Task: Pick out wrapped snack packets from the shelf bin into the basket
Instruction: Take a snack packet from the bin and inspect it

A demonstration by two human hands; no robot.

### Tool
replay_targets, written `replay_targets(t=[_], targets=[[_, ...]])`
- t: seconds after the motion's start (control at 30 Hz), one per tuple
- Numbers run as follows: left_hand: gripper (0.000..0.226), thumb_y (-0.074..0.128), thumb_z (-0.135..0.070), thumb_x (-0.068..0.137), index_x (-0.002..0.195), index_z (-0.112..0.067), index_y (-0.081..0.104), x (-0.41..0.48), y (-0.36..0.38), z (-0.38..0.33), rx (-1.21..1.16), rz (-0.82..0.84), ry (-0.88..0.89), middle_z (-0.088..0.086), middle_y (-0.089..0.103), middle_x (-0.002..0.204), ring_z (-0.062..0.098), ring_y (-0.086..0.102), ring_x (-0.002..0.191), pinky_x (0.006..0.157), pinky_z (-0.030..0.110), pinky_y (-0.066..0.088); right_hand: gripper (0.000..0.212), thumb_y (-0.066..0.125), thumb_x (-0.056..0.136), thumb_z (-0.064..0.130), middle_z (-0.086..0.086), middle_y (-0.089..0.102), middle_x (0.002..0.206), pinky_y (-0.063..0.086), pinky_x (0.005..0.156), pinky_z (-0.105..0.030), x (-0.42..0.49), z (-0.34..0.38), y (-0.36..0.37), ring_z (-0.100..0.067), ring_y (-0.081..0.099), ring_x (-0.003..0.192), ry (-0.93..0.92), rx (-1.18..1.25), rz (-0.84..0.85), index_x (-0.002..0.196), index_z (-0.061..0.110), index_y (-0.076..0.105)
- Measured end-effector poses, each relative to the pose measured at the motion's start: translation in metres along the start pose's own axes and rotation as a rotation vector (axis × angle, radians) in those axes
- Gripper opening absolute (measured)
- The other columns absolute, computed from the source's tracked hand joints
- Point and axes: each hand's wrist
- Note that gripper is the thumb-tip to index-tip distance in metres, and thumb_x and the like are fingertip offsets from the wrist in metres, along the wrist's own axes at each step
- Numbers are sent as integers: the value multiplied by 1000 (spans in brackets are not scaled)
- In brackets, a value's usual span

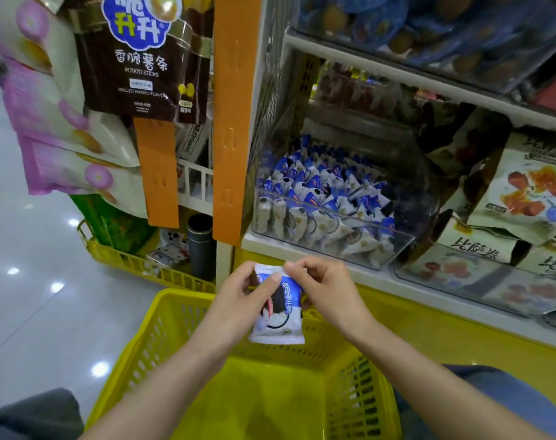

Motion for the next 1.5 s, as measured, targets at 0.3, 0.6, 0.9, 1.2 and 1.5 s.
replay_targets(t=[0.3, 0.6, 0.9, 1.2, 1.5], targets=[[21, 54, -21, 92, 80, -4, 59, 6, -4, 6, 45, -157, -9, 12, 65, 73, 15, 63, 68, 53, 19, 46, 12, 65, 84, 31, 10, 65, 84, 45, 64, -19, -5, -3, -3, -4, 59, 76, -402, -531, 56, 91, 21, 68], [25, 67, -18, 82, 105, -10, 58, 5, -8, 2, -73, -116, -92, 5, 72, 96, 13, 69, 83, 67, 23, 57, 8, 56, 90, 6, -9, 62, 78, 55, 55, -20, -1, 11, -14, -6, 63, 60, 84, 209, -105, 83, 10, 55], [17, 57, -26, 88, 96, -16, 68, 9, -16, 1, -181, -187, 20, 6, 74, 90, 18, 68, 83, 73, 28, 56, 30, 58, 85, -8, -11, 64, 79, 56, 64, -21, -13, 11, -3, -9, 64, 58, 319, 241, 325, 108, 6, 44], [15, 58, -15, 89, 77, -14, 66, 6, -14, 3, 126, -185, 159, -1, 63, 65, 8, 55, 62, 58, 23, 44, 22, 66, 84, 18, 7, 65, 100, 50, 81, -20, -11, 4, 1, -4, 61, 91, -56, -81, 161, 103, 25, 55], [16, 57, -19, 90, 76, -16, 65, 5, -10, 3, 166, -141, 151, 11, 68, 72, 11, 61, 64, 59, 30, 49, 11, 60, 88, 13, 2, 65, 77, 56, 62, -28, -8, -2, -1, -13, 60, 70, -47, 38, 119, 83, 23, 59]])
Point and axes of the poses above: each hand's wrist, its own x-axis towards the middle knuckle, its own y-axis out of the palm, z = x × y
